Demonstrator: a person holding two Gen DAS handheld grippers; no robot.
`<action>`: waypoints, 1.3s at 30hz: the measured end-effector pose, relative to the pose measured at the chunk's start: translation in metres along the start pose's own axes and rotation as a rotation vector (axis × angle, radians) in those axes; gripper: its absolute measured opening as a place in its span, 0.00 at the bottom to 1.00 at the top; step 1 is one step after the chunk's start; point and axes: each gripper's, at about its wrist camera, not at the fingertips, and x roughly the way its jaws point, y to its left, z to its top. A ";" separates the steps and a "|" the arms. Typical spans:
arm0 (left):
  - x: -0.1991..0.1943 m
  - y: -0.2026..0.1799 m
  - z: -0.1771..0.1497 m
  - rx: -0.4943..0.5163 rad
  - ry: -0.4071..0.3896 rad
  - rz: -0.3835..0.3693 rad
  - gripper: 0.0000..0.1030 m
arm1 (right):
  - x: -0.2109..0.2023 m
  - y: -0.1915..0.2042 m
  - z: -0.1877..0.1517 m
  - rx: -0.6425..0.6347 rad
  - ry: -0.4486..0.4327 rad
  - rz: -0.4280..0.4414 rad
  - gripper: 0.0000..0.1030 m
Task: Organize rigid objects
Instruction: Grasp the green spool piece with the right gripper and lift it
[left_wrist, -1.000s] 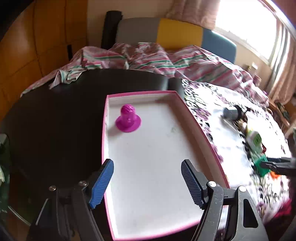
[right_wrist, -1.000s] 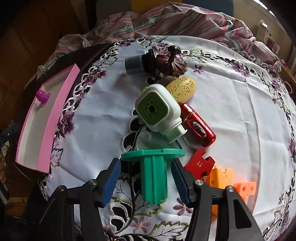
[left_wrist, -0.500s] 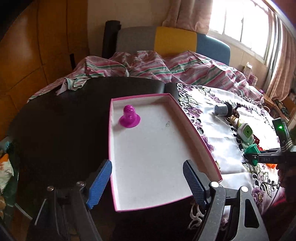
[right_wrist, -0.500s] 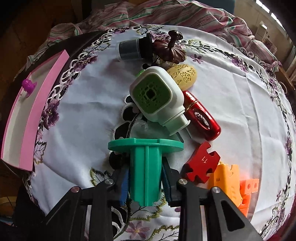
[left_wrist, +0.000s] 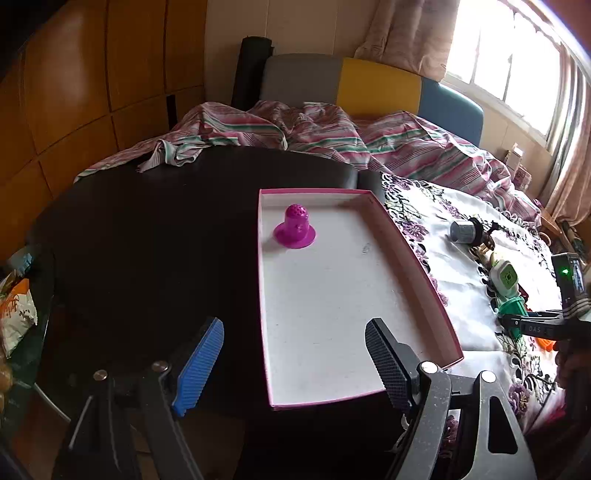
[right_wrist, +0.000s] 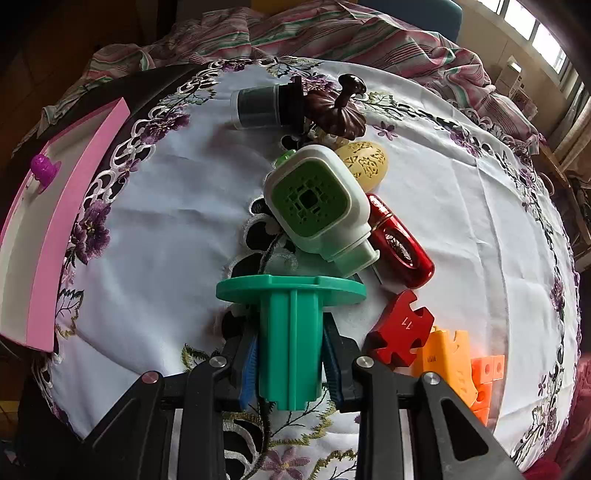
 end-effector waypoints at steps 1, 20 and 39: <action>0.000 0.001 0.000 -0.003 -0.001 0.004 0.78 | -0.001 0.000 0.001 0.005 -0.004 -0.004 0.29; -0.007 0.021 -0.001 -0.012 -0.032 0.059 0.78 | -0.066 0.131 0.048 -0.158 -0.198 0.204 0.29; 0.005 0.076 -0.015 -0.152 0.016 0.141 0.78 | -0.004 0.300 0.076 -0.243 -0.104 0.273 0.29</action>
